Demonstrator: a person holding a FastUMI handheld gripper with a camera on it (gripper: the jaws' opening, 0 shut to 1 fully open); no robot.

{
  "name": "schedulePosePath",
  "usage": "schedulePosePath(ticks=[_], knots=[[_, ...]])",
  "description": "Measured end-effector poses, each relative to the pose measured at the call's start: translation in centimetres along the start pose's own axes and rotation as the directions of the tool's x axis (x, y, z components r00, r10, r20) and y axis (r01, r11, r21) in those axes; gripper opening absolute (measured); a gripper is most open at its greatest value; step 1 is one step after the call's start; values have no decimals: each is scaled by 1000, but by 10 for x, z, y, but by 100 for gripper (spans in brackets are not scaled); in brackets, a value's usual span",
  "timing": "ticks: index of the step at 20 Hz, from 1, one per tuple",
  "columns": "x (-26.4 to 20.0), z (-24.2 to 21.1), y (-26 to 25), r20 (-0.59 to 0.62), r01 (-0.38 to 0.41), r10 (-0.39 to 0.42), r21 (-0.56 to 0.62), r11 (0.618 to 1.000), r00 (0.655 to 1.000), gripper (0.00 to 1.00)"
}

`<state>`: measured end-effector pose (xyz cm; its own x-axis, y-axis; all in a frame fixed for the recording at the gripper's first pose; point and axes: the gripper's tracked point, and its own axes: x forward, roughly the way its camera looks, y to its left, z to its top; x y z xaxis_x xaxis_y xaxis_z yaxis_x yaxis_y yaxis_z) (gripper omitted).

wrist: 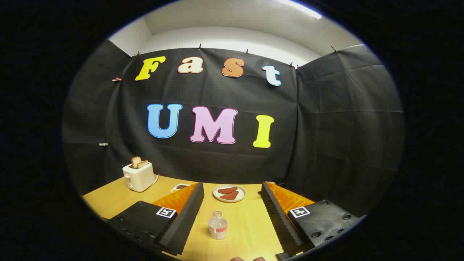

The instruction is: Take the bottle from table, then pour the juice into the cup, finally place the bottle on the coaster

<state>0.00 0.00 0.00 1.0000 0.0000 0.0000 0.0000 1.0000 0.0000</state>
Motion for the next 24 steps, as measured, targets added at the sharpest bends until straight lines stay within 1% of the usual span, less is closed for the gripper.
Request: schedulePosePath(ticks=[3,7,17,24], knots=[[5,1,-3,8,14,-14,8,1000,1000,97],[11,-3,6,2,4,-4,24,1000,1000,97],[22,-16,36,-8,-65,66,37,997,998,97],[35,-30,43,-20,-95,96,35,995,995,97]])
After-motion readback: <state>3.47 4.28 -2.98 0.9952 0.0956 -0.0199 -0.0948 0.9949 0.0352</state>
